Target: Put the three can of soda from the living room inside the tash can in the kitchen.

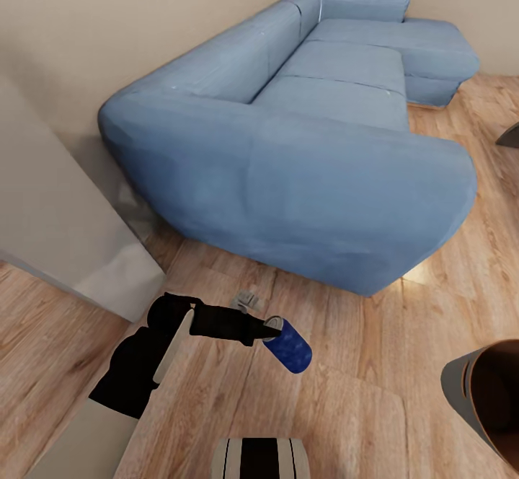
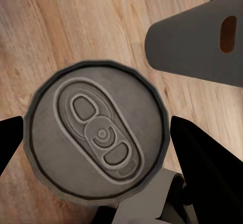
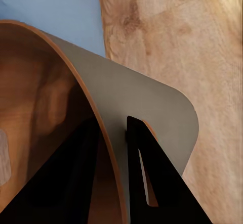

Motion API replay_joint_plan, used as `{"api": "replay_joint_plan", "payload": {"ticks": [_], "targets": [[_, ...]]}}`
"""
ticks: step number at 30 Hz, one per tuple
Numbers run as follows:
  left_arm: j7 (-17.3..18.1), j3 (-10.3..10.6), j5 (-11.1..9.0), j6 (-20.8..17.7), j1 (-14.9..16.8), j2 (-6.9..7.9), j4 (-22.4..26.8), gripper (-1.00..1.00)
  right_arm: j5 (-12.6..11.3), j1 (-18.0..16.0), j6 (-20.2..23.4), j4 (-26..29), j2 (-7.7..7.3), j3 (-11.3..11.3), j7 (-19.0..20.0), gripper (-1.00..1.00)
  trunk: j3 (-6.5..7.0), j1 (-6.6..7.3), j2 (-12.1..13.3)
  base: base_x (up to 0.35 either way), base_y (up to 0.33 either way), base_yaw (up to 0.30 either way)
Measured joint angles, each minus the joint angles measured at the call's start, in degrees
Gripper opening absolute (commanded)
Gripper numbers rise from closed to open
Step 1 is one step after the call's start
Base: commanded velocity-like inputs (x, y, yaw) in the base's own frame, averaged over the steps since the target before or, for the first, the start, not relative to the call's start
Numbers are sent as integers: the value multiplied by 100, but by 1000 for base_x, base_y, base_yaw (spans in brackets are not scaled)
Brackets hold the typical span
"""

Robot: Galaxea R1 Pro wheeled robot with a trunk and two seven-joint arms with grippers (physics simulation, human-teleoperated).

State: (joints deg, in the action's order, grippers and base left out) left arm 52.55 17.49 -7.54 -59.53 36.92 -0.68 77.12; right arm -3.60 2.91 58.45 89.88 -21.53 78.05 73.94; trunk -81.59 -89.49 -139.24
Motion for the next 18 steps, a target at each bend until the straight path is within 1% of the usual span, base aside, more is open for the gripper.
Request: {"api": "replay_joint_plan", "payload": {"ticks": [8,18], "targets": [[-7,4,8,20,0,-1,14,-100,-21,1,14,1,-11,19,7,-100,6,0,0,0,0,16],[-2,16,10,43,0,-19,47,-100,-18,1,11,0,-22,35,6,-100,82,0,0,0,0,134]]}}
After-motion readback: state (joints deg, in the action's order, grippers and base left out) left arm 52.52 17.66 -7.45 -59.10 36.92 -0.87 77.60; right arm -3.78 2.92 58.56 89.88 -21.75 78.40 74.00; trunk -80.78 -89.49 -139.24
